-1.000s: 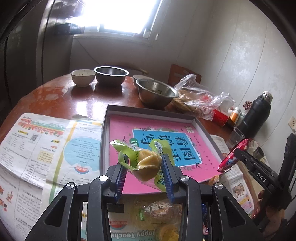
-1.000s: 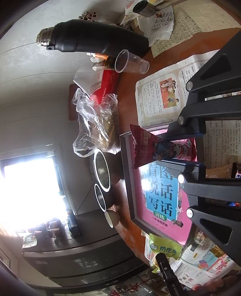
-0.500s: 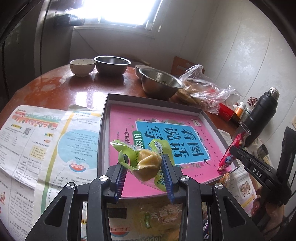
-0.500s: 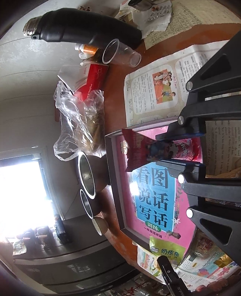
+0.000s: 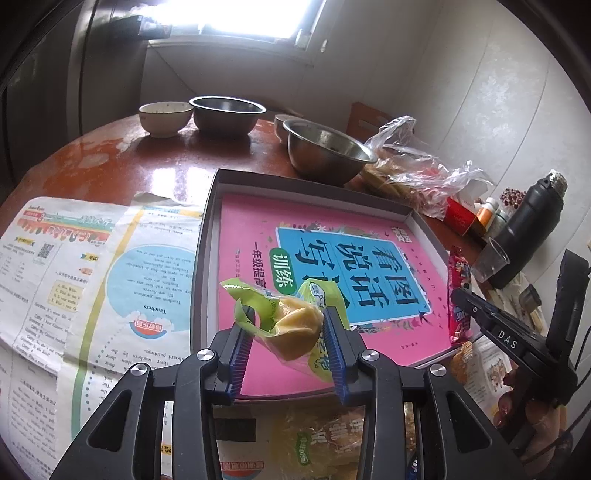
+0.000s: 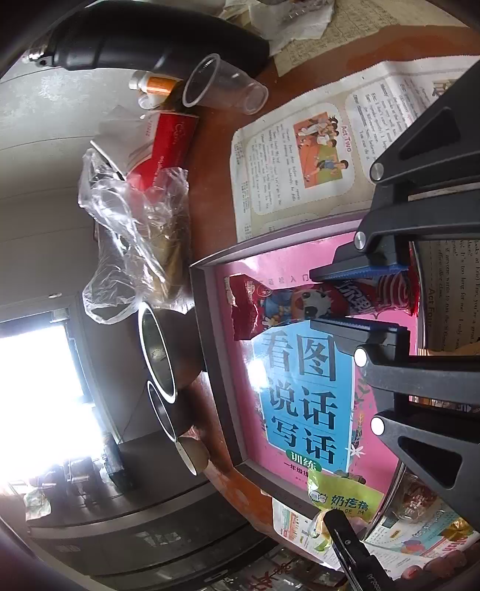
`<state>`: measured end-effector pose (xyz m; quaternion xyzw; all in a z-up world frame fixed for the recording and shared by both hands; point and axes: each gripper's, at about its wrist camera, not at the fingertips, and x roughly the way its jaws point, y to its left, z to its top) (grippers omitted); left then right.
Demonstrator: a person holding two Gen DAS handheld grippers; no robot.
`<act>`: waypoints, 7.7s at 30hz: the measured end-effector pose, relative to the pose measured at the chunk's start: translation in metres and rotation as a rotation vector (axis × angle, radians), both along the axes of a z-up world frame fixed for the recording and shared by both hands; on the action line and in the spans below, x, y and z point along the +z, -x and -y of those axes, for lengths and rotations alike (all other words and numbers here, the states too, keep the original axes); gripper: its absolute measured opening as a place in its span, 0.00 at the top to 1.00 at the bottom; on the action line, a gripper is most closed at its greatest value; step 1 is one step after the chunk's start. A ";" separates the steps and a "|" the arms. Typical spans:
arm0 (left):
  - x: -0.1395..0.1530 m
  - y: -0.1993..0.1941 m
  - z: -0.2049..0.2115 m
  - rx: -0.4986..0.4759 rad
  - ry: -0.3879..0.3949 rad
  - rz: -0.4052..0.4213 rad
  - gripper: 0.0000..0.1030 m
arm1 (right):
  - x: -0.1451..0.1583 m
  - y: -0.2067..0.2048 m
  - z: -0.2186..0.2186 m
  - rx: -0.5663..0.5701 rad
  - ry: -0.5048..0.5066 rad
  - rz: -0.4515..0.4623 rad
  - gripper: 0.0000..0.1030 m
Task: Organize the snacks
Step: 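Lift the yellow-green bag with the left gripper while the right gripper carries the candy stick toward the tray, then open the left gripper over the pink tray while the right gripper releases the candy stick there, then move both open grippers back over the remaining snack pile, then grasp the long yellow bar with the left gripper while the right gripper grasps the orange pastry packet, then lift the yellow bar with the left gripper while the right gripper carries the orange packet toward the tray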
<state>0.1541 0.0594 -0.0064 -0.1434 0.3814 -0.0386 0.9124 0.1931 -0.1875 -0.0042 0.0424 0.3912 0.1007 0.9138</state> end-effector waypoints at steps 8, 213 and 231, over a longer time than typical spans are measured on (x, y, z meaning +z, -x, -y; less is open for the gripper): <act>-0.002 -0.003 0.002 -0.002 -0.001 -0.011 0.62 | -0.010 -0.003 0.002 -0.007 -0.005 -0.042 0.80; 0.032 0.076 0.033 -0.068 0.223 0.025 0.82 | 0.026 0.080 0.010 0.115 -0.163 0.103 0.77; 0.054 0.031 0.042 -0.099 0.190 0.088 0.82 | 0.047 0.059 -0.002 0.136 -0.141 0.146 0.77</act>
